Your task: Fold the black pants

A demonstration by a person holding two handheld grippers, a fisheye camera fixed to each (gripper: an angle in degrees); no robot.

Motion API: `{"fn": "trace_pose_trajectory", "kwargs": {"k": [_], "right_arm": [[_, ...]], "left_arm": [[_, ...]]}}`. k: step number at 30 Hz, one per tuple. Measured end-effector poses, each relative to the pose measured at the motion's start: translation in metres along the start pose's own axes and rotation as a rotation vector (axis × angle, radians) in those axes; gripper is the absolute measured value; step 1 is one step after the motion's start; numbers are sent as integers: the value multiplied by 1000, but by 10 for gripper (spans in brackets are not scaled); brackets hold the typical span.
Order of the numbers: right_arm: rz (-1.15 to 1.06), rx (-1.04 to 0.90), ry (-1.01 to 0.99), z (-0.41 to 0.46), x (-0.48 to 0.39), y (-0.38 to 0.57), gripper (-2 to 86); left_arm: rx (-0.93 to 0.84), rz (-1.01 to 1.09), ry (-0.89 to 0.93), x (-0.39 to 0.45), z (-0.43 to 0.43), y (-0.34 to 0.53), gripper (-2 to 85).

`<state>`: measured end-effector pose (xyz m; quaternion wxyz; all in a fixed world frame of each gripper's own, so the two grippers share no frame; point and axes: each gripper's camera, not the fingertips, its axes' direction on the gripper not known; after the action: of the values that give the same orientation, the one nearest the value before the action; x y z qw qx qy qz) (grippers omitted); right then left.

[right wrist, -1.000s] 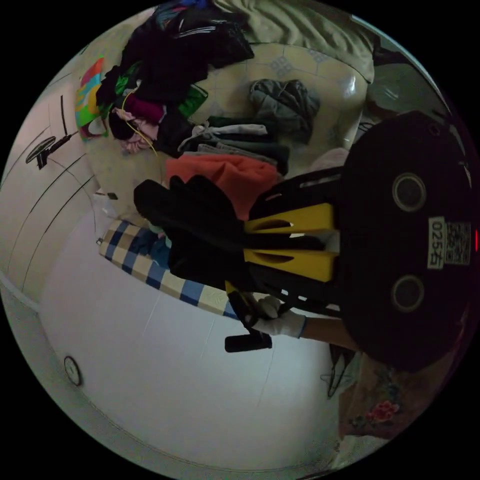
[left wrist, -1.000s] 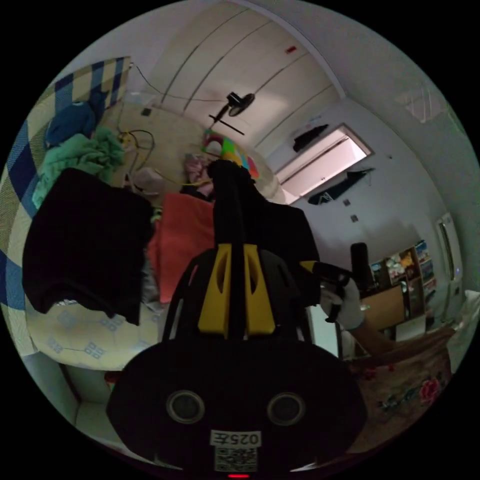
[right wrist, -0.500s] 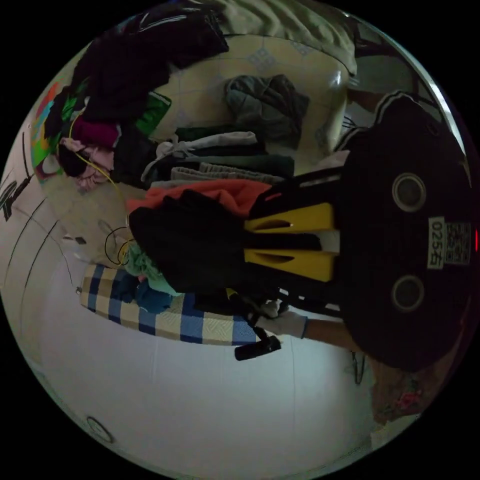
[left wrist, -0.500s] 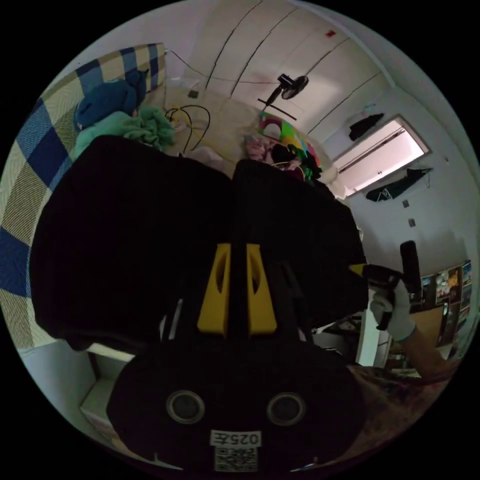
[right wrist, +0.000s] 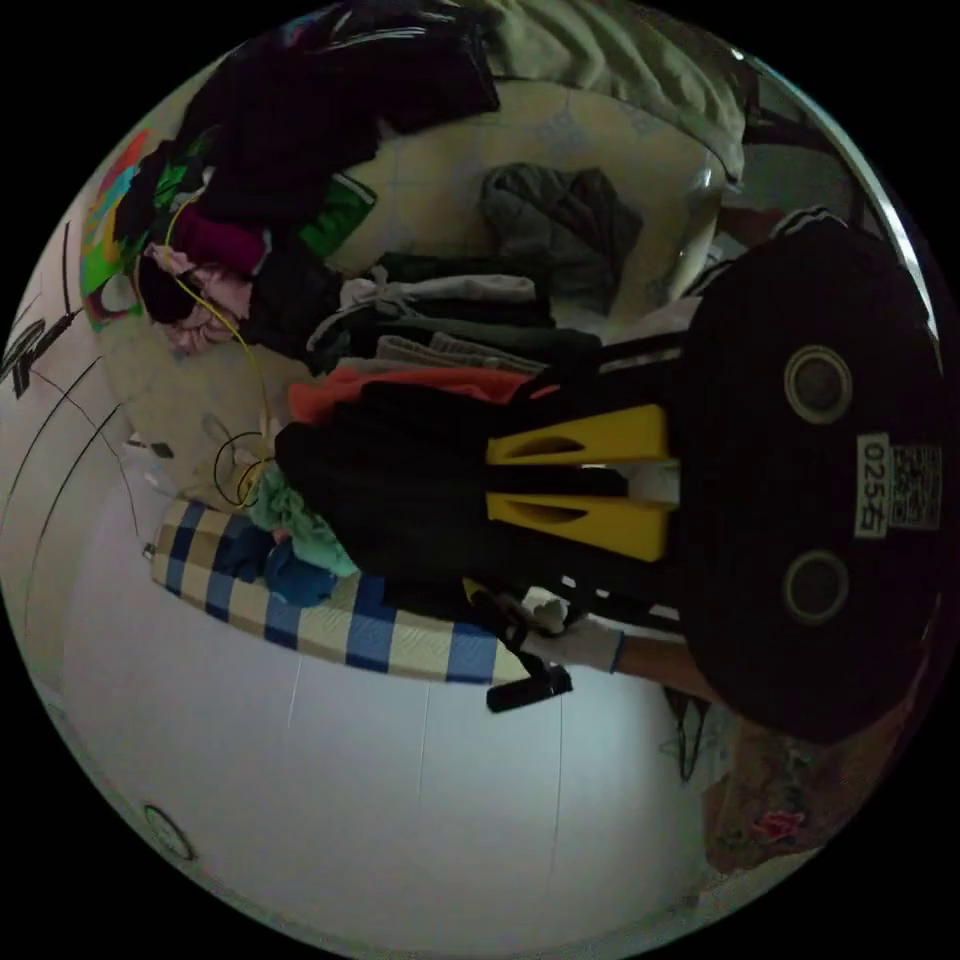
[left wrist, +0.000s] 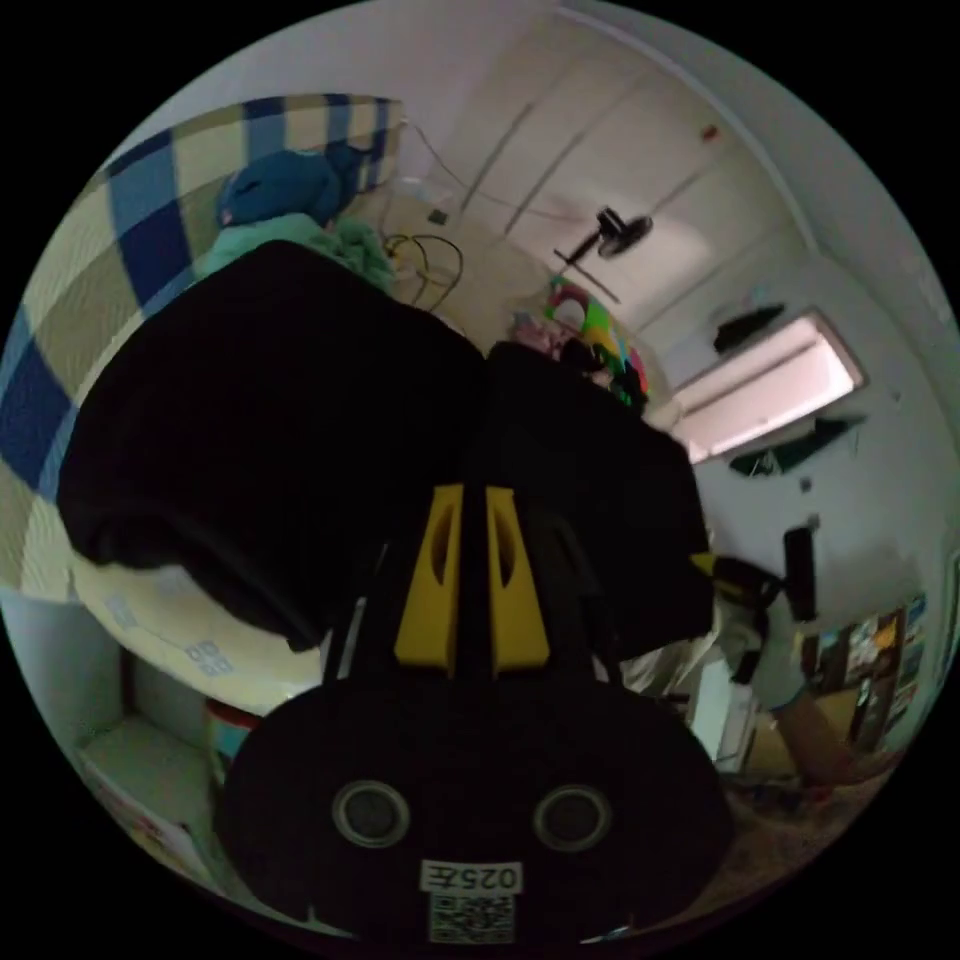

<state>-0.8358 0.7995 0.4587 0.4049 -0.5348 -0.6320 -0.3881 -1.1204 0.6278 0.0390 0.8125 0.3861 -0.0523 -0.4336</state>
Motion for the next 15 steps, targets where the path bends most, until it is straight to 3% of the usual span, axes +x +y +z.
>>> {"fn": "trace_pose_trajectory", "kwargs": {"k": [4,6,8,10,13,15], "right_arm": [[-55,161,-46,-48,11,51,-1],[-113,305,42,-86,3,83,-4],[-196,512,200,-143,-18,128,-1],[-296,670,372,-182,-38,161,11],[-437,927,668,-221,-53,201,96],[-384,927,683,-239,-36,203,116]], "left_arm": [[302,-137,216,-11,-62,41,-2],[419,-24,282,15,-85,51,20],[476,215,299,80,-105,53,44],[425,382,308,138,-103,49,56],[287,562,394,229,-64,46,65],[190,632,461,278,-25,47,83]]}}
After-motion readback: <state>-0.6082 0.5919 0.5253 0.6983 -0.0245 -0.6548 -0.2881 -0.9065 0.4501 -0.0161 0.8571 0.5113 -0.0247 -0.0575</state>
